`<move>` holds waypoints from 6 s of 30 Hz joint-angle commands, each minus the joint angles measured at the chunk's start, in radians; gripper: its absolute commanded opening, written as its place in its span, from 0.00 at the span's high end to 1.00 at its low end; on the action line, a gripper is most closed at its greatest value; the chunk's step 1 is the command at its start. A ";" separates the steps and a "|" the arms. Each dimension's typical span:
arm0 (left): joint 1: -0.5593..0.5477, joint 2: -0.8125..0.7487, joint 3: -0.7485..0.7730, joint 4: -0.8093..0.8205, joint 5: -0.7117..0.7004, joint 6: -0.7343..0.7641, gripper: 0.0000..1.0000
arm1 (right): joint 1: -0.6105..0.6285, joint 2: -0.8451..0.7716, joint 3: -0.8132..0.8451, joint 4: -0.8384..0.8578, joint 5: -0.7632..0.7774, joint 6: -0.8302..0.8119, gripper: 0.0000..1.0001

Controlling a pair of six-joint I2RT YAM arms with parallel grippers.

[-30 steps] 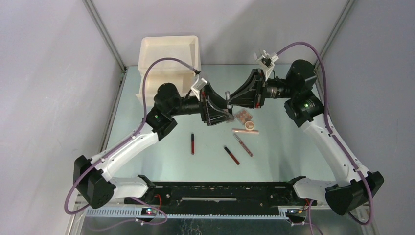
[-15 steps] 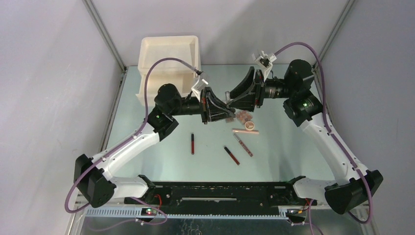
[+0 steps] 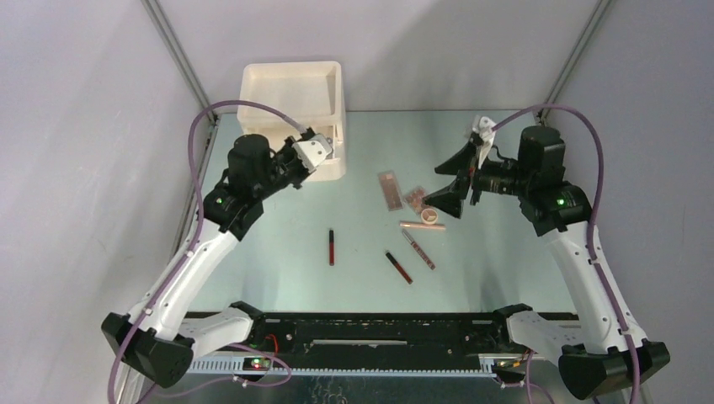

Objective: Organize the makeup
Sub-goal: Place the makeup in the drawer, then pick up the lipstick at the center of the board, then place the lipstick in the drawer.

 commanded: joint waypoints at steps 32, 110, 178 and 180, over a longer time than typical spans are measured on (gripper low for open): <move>0.187 0.573 0.458 -0.502 -0.494 0.936 0.84 | -0.012 -0.035 -0.220 -0.155 0.128 -0.181 0.00; 0.247 -0.320 -0.209 0.024 0.041 -0.142 0.00 | 0.485 0.455 -0.283 -0.139 0.894 -0.276 0.94; -0.157 -0.023 0.012 0.368 0.430 -0.679 1.00 | 0.150 0.169 0.145 -0.061 -0.117 -0.025 0.00; -0.157 -0.058 0.014 0.264 0.367 -0.568 1.00 | 0.117 0.153 0.146 -0.142 -0.072 -0.099 0.00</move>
